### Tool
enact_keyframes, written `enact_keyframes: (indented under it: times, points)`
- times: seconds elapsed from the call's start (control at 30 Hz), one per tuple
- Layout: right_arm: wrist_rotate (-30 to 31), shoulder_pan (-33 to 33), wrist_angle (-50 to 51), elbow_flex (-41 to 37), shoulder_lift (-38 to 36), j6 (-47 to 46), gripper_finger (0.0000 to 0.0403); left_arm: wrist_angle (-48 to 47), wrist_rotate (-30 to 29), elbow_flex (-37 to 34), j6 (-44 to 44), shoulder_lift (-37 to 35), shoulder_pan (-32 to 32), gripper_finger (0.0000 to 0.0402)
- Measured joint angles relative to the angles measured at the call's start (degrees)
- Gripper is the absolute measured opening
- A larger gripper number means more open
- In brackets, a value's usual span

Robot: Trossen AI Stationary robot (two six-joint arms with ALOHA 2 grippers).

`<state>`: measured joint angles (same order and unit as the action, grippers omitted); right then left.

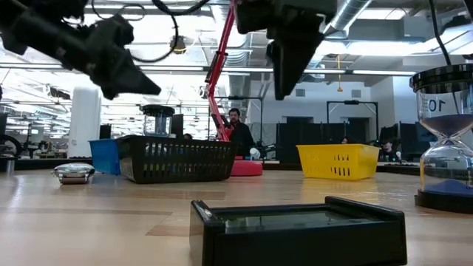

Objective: Pick & Place Office items
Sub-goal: Put the brown watch into the yellow bin

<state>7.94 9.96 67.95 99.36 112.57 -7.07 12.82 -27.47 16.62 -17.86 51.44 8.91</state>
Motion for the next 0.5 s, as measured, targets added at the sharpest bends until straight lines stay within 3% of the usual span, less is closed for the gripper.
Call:
enact_keyframes:
  times: [0.27,0.5]
  points:
    - [11.71,3.9,2.34,-1.15,-3.87,-4.74,0.024,6.58,-0.67,-0.02,1.61,-0.11,4.97,0.0002]
    - [12.81,6.26,-9.19,-15.56,-12.47,-5.66,0.024,9.54,-0.74,-0.03,4.05,-0.06,7.46,0.0002]
